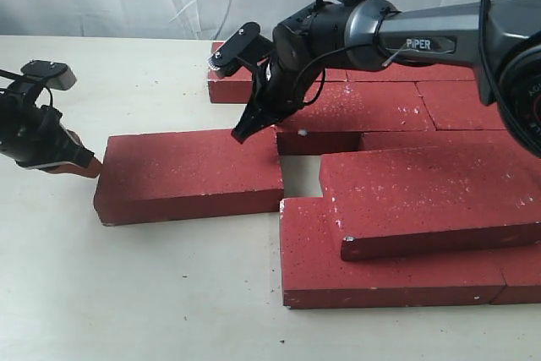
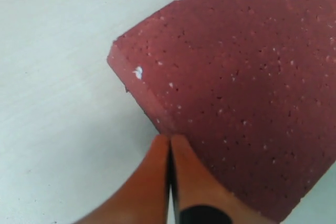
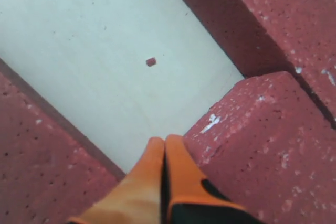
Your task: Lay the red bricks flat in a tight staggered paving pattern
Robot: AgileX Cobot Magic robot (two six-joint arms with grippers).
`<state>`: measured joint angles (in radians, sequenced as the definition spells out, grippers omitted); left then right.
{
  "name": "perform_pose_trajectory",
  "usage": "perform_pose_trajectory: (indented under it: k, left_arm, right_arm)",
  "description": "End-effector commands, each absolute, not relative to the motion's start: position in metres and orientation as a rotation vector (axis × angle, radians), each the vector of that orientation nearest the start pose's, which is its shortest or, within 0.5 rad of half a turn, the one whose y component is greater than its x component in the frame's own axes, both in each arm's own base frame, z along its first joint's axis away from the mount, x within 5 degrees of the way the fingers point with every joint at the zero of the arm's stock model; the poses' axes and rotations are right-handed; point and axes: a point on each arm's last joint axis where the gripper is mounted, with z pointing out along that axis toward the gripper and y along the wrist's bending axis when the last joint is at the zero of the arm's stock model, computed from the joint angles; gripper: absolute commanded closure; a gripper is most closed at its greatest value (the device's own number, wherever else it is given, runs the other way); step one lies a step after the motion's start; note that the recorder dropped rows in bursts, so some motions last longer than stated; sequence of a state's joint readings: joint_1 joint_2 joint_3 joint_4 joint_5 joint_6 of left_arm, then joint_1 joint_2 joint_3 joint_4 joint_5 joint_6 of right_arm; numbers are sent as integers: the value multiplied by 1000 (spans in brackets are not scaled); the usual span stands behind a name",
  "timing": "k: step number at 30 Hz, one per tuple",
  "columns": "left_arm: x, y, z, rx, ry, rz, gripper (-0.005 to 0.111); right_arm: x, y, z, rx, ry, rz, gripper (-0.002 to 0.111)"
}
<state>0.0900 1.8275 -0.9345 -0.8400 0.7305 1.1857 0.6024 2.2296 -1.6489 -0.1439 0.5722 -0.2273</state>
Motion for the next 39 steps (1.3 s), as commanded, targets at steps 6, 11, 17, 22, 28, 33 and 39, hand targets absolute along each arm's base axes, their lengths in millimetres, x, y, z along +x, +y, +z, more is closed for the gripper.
perform_pose_trajectory:
  k: [6, 11, 17, 22, 28, 33, 39]
  left_arm:
    - [322, -19, 132, 590, 2659, -646, 107]
    - [325, -17, 128, 570, 2655, -623, 107]
    - [332, -16, 133, 561, 2633, -593, 107]
    - [333, -16, 137, 558, 2620, -587, 107]
    - [325, -21, 135, 637, 2650, -693, 107]
    - [332, -14, 134, 587, 2631, -556, 107]
    - [338, -10, 133, 537, 2611, -470, 107]
  right_arm:
    - [395, 263, 143, -1204, 2405, -22, 109]
    - [394, 262, 142, -1207, 2419, -23, 109]
    - [394, 268, 155, -1190, 2440, 6, 109]
    - [392, 272, 160, -1212, 2446, 5, 109]
    - [395, 274, 162, -1201, 2414, 13, 109]
    - [403, 279, 164, -1184, 2304, 9, 109]
    - [405, 277, 152, -1221, 2315, -34, 109]
